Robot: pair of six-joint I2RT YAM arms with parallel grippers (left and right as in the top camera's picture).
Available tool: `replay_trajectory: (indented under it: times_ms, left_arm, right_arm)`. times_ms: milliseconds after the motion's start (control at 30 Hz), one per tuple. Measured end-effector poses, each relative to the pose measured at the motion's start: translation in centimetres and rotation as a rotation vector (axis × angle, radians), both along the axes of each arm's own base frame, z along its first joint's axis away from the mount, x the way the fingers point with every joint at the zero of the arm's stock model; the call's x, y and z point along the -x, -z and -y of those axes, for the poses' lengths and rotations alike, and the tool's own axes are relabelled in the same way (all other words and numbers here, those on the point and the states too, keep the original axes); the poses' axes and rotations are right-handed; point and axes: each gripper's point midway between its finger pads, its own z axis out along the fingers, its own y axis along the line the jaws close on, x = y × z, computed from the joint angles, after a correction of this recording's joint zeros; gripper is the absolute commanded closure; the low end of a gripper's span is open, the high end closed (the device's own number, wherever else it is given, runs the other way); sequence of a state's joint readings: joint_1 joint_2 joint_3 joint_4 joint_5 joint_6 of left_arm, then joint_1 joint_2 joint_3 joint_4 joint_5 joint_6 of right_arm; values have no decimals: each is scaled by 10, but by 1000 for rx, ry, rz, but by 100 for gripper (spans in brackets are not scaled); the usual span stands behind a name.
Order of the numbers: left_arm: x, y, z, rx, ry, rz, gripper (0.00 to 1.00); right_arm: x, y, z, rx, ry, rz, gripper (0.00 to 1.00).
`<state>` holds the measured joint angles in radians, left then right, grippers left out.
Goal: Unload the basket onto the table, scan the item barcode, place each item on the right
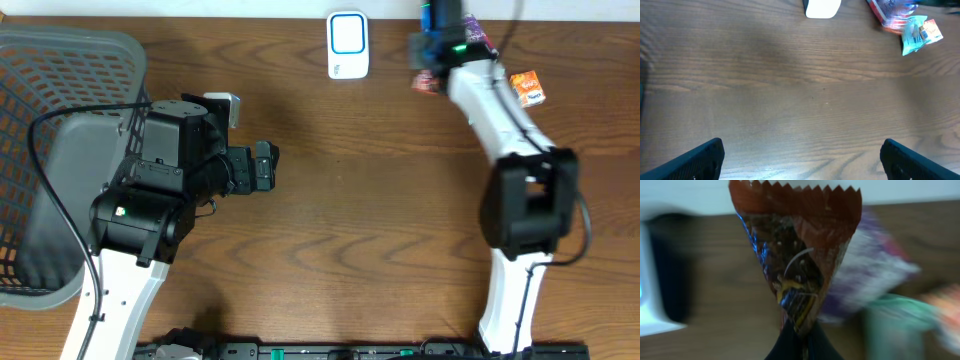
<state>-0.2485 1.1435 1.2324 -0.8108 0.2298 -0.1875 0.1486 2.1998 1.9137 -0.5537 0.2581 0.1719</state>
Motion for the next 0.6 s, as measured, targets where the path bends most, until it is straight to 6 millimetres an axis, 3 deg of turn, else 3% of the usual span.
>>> replay_trajectory:
  times_ms: [67, 100, 167, 233, 267, 467, 600]
  left_arm:
    - [0, 0, 0, 0, 0, 0, 1]
    - [0, 0, 0, 0, 0, 0, 1]
    - [0, 0, 0, 0, 0, 0, 1]
    - [0, 0, 0, 0, 0, 0, 1]
    - [0, 0, 0, 0, 0, 0, 1]
    - [0, 0, 0, 0, 0, 0, 1]
    - [0, 0, 0, 0, 0, 0, 1]
  right_arm:
    - [12, -8, 37, 9, 81, -33, 86]
    - [20, -9, 55, 5, 128, -55, 70]
    - [32, -6, 84, -5, 197, -96, 50]
    - [42, -1, 102, -23, 229, -136, 22]
    - [47, 3, 111, -35, 241, -159, 15]
    - [69, 14, 120, -67, 231, -261, 1]
    - [87, -10, 112, -93, 226, -272, 1]
